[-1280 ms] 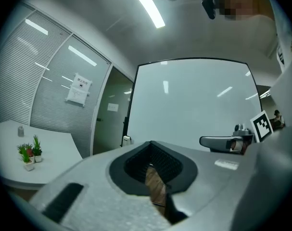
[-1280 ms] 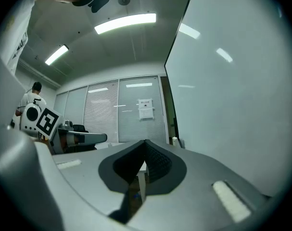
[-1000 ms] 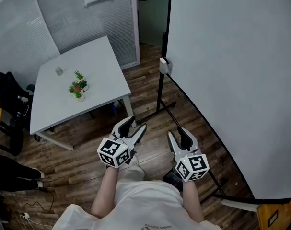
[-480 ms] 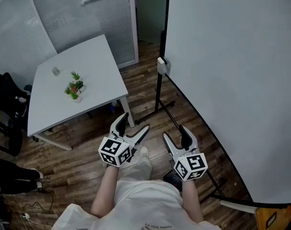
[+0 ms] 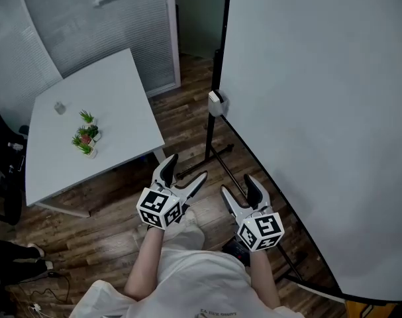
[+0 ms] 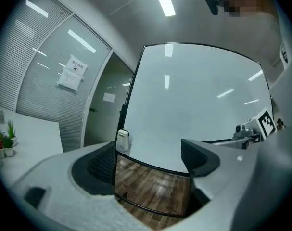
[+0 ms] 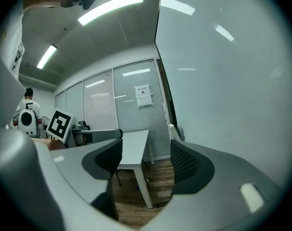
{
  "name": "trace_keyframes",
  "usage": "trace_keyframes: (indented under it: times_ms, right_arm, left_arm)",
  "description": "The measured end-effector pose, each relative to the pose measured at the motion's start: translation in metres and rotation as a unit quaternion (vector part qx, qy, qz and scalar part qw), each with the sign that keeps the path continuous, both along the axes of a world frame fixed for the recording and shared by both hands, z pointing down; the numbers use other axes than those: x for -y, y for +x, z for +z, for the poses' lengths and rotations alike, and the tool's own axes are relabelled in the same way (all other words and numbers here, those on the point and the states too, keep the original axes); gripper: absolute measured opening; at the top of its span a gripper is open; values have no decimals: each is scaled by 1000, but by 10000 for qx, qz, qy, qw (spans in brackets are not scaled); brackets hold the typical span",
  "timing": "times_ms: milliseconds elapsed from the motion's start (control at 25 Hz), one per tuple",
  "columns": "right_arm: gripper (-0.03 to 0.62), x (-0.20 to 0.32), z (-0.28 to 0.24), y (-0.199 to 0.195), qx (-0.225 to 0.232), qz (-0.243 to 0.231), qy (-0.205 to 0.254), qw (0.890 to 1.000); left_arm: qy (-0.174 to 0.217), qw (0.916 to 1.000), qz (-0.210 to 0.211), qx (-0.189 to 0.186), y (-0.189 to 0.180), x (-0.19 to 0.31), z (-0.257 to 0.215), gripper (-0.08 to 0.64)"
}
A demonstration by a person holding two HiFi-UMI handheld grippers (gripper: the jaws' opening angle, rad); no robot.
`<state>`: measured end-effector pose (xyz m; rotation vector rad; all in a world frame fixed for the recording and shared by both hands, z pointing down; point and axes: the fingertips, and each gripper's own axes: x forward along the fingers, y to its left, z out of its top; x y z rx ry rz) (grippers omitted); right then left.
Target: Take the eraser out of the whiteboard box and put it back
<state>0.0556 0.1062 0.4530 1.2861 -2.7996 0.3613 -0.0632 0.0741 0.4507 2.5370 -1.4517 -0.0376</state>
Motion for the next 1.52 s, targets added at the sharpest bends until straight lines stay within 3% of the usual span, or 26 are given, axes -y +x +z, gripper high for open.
trace_keyframes:
  times_ms: [360,720,1200,1520]
  right_arm:
    - [313,94,4,-19,-22,170,-199,9997]
    - [315,163,12,-25,-84,424,-322,9985]
    - [316,203,9,-31,-62,667,-281,9974]
    - [315,215,2,-29,74,661,-203,9976]
  left_arm:
    - [-203,9995,246,-23,-10,108,10,417]
    - [-267,9980,578,-24,-8,185,21,416]
    - [-224,9943,1043,98,4,228,24,413]
    - [-161,9932,1126,249,14,245,22,401]
